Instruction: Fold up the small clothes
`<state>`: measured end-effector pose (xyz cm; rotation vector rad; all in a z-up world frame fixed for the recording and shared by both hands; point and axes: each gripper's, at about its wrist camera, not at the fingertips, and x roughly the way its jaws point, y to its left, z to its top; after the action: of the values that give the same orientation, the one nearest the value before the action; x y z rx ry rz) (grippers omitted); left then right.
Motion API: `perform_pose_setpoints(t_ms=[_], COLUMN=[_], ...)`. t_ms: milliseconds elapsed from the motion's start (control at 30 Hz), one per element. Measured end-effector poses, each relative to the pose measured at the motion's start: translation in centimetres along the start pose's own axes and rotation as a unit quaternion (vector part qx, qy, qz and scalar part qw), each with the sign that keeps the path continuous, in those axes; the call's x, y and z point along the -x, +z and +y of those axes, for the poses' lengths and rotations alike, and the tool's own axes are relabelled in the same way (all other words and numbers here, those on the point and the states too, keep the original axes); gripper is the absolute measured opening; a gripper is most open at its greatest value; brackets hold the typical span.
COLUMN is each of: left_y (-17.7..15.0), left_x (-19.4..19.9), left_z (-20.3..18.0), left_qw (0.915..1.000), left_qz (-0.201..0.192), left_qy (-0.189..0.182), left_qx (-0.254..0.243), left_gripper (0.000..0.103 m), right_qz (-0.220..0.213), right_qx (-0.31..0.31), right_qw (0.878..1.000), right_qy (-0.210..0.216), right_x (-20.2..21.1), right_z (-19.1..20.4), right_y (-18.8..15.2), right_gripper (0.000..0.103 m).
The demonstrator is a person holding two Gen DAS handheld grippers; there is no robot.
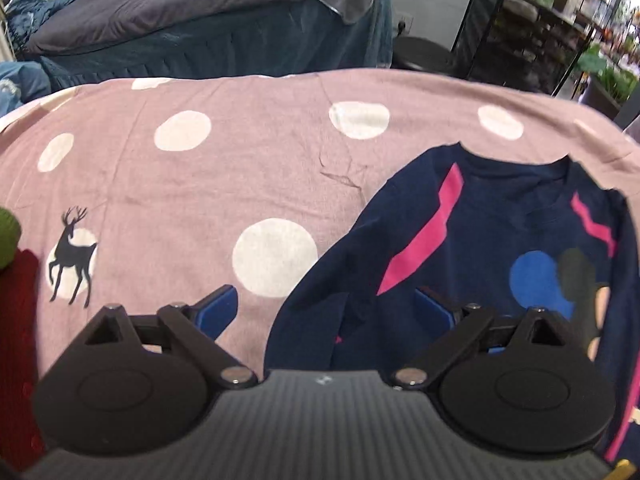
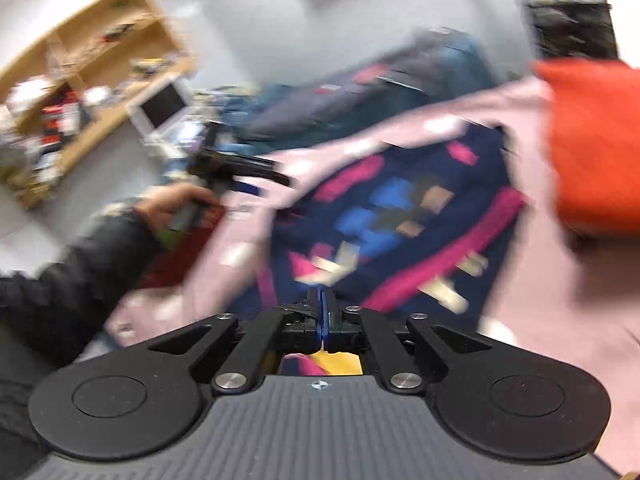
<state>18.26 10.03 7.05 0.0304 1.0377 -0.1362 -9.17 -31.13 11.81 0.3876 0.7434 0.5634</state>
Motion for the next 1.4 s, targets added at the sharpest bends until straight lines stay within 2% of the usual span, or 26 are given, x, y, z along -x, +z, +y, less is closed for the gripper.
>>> perform_pose_setpoints(t_ms=[100,133,167,200,233,267,300,400,433,500,567,600,633,667,733,833,900,967,1000,1033,1100,1133,1233,1300,1400], left_y=[0.0,-0.1,-0.1,-0.1,-0.2,-0.2,-0.2,-0.2,-0.2,-0.2,-0.2,-0.2,0.0,0.1,0.8,2.5,3.8,4.6,4.9,5.1,5.0,4.9,4.0,3.4,2.8], left_x=[-1.5,-1.8,-2.2,-2.5,-2.7,-2.9,-3.0,-3.3,-3.4,-3.8,-4.0,-3.9,-3.8,-3.6,-3.0,-2.4,-2.2,-2.2,-2.2,-2.4,-2.9,-3.2,-4.5,-5.1,-5.4], left_z=[-0.4,-0.4,-0.4,-0.4,-0.4,-0.5,-0.5,-0.7,-0.8,-0.5,0.0,0.3,0.7,1.0,1.9,3.0,3.1,2.6,2.2,1.7,0.4,-0.1,-0.8,-0.6,-0.1], left_qw=[0.9998,0.9998,0.9998,0.9997,0.9997,0.9996,0.9996,0.9995,0.9995,0.9995,0.9995,0.9995,0.9994,0.9992,0.9986,0.9982,0.9979,0.9984,0.9983,0.9982,0.9987,0.9990,0.9984,0.9972,0.9928], left_qz=[0.015,0.018,0.021,0.023,0.025,0.026,0.025,0.027,0.028,0.030,0.031,0.030,0.028,0.026,0.016,0.001,-0.006,-0.003,0.002,0.010,0.023,0.029,0.049,0.060,0.070], left_qy=[0.013,0.008,0.002,-0.001,0.000,0.000,-0.007,-0.014,-0.008,0.000,-0.004,-0.008,-0.010,-0.013,-0.016,0.004,0.016,-0.003,-0.017,-0.026,-0.029,-0.026,-0.026,-0.038,-0.080], left_qx=[-0.006,-0.006,-0.005,-0.004,-0.005,-0.005,-0.004,-0.008,-0.013,-0.010,0.002,0.010,0.019,0.027,0.047,0.060,0.062,0.057,0.056,0.053,0.034,0.021,0.010,0.023,0.055], left_gripper=[0.095,0.095,0.094,0.091,0.082,0.077,0.067,0.053,0.043,0.030,0.025,0.022,0.020,0.019,0.014,0.013,0.013,0.017,0.029,0.052,0.075,0.079,0.083,0.083,0.083], right_qz=[0.030,0.036,0.052,0.069,0.083,0.095,0.104,0.115,0.114,0.116,0.134,0.147,0.153,0.153,0.135,0.109,0.092,0.082,0.076,0.075,0.082,0.082,0.070,0.076,0.086], right_qx=[0.025,0.031,0.040,0.055,0.075,0.101,0.125,0.183,0.195,0.214,0.231,0.242,0.251,0.254,0.224,0.129,0.055,-0.024,-0.046,-0.049,-0.057,-0.067,-0.084,-0.096,-0.125], right_qw=[0.999,0.999,0.998,0.995,0.993,0.990,0.986,0.976,0.974,0.969,0.963,0.959,0.956,0.955,0.965,0.984,0.990,0.989,0.989,0.992,0.994,0.993,0.993,0.992,0.988], right_qy=[-0.006,0.005,0.022,0.036,0.044,0.040,0.031,0.020,0.028,0.034,0.023,0.009,-0.007,-0.020,-0.012,0.049,0.091,0.122,0.115,0.089,0.053,0.052,0.044,0.014,-0.040], right_x=[-2.3,-3.3,-4.5,-5.8,-7.1,-8.1,-9.1,-10.3,-10.3,-10.3,-10.4,-11.0,-11.5,-11.4,-10.5,-8.8,-7.5,-6.9,-6.5,-6.1,-5.7,-5.4,-4.2,-3.3,-2.5], right_z=[1.1,1.9,2.7,3.5,4.4,5.2,6.2,8.4,8.8,8.9,8.6,8.8,8.9,8.7,8.1,6.2,4.4,2.4,1.3,0.7,-0.2,-0.7,-1.4,-2.1,-3.8], right_y=[-1.4,-1.8,-2.1,-2.4,-2.6,-2.9,-3.1,-3.7,-3.9,-4.4,-5.0,-5.4,-5.7,-5.8,-5.0,-2.9,-1.7,-1.1,-1.1,-1.2,-1.7,-2.0,-2.8,-3.5,-4.5], right_gripper=[0.039,0.045,0.045,0.053,0.064,0.068,0.072,0.073,0.076,0.086,0.077,0.034,0.006,0.003,0.003,0.003,0.003,0.003,0.003,0.003,0.003,0.003,0.003,0.003,0.003])
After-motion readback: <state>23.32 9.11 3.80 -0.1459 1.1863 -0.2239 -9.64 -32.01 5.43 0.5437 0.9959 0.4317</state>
